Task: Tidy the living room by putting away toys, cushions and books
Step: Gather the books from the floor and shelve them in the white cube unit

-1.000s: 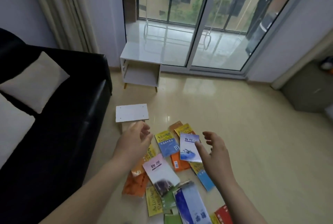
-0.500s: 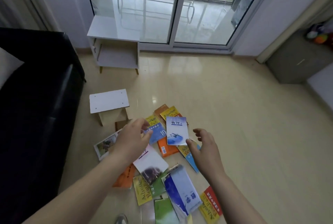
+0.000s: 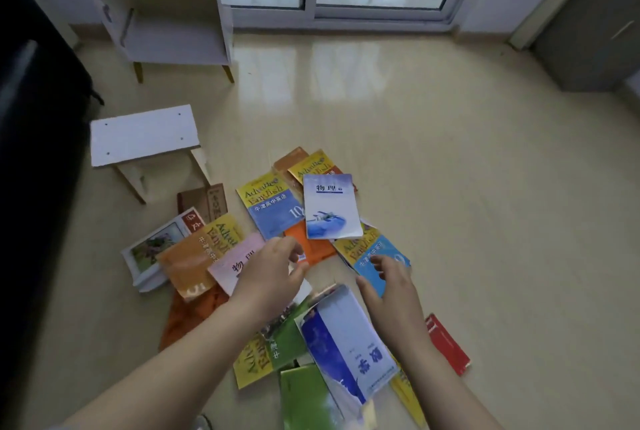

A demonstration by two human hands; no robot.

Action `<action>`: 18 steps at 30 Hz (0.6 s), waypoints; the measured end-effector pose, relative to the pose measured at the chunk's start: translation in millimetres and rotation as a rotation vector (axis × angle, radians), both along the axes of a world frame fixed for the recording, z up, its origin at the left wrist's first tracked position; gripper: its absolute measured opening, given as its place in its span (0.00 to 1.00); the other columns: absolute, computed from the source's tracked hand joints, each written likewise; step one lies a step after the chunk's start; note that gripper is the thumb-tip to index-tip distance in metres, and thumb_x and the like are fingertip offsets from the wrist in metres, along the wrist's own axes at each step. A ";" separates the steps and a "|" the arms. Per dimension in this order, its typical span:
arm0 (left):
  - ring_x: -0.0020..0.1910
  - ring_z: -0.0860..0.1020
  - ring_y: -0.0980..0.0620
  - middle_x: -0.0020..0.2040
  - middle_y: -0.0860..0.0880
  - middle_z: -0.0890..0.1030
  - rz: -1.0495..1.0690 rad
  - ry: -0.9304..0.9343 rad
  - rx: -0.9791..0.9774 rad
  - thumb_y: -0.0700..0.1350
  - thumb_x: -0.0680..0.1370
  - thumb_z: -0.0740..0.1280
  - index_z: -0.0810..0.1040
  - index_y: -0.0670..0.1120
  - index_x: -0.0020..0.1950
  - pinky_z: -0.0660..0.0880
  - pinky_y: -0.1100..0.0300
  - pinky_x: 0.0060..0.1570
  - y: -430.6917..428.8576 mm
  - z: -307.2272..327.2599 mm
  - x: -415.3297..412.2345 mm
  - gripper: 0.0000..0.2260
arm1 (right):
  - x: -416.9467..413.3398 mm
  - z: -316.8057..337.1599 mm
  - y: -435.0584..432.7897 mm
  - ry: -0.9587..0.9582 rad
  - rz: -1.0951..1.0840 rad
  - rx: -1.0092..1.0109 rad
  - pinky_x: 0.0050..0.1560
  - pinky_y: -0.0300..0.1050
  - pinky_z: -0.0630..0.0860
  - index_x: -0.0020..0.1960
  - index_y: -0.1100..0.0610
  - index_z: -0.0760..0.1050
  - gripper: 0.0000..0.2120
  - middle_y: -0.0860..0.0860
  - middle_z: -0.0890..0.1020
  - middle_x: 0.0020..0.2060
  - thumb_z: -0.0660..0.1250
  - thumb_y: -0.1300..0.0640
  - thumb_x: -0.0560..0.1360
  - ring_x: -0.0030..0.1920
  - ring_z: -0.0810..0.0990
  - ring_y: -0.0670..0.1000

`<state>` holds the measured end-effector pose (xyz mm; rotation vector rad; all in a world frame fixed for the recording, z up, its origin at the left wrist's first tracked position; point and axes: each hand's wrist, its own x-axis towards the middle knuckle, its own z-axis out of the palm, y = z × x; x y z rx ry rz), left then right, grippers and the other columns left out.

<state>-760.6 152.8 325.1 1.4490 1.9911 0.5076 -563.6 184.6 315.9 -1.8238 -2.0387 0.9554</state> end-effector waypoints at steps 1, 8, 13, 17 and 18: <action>0.49 0.75 0.54 0.48 0.55 0.74 -0.022 0.020 0.021 0.49 0.78 0.64 0.74 0.50 0.54 0.74 0.57 0.50 2.7 -37.3 8.7 0.07 | 5.9 -39.8 -2.6 0.003 -0.009 -0.004 0.59 0.41 0.69 0.67 0.54 0.70 0.18 0.50 0.74 0.60 0.65 0.53 0.78 0.61 0.73 0.49; 0.51 0.75 0.51 0.52 0.52 0.76 -0.152 0.085 0.008 0.49 0.78 0.63 0.75 0.49 0.57 0.74 0.54 0.52 21.7 -213.2 30.6 0.09 | 22.2 -219.9 0.3 -0.011 -0.020 -0.031 0.54 0.36 0.65 0.66 0.54 0.69 0.18 0.50 0.73 0.60 0.64 0.50 0.78 0.60 0.73 0.48; 0.50 0.75 0.50 0.52 0.50 0.76 -0.251 0.177 0.081 0.49 0.77 0.64 0.74 0.48 0.55 0.73 0.55 0.49 49.0 -344.7 39.9 0.08 | 37.7 -350.5 29.9 0.000 -0.061 0.029 0.59 0.44 0.70 0.65 0.55 0.70 0.18 0.52 0.74 0.60 0.66 0.51 0.77 0.59 0.73 0.50; 0.49 0.75 0.49 0.50 0.51 0.76 -0.292 0.225 0.098 0.49 0.76 0.65 0.74 0.49 0.51 0.75 0.53 0.50 73.4 -401.2 40.6 0.06 | 54.0 -402.5 53.1 -0.173 0.037 0.037 0.62 0.49 0.70 0.68 0.56 0.67 0.22 0.55 0.73 0.63 0.66 0.51 0.77 0.62 0.73 0.55; 0.48 0.75 0.50 0.49 0.51 0.76 -0.328 0.233 0.093 0.49 0.76 0.65 0.73 0.50 0.49 0.74 0.53 0.50 71.7 -413.0 42.3 0.04 | 59.5 -411.1 49.3 -0.238 0.094 0.044 0.63 0.49 0.70 0.68 0.56 0.67 0.23 0.56 0.72 0.64 0.66 0.50 0.76 0.63 0.73 0.55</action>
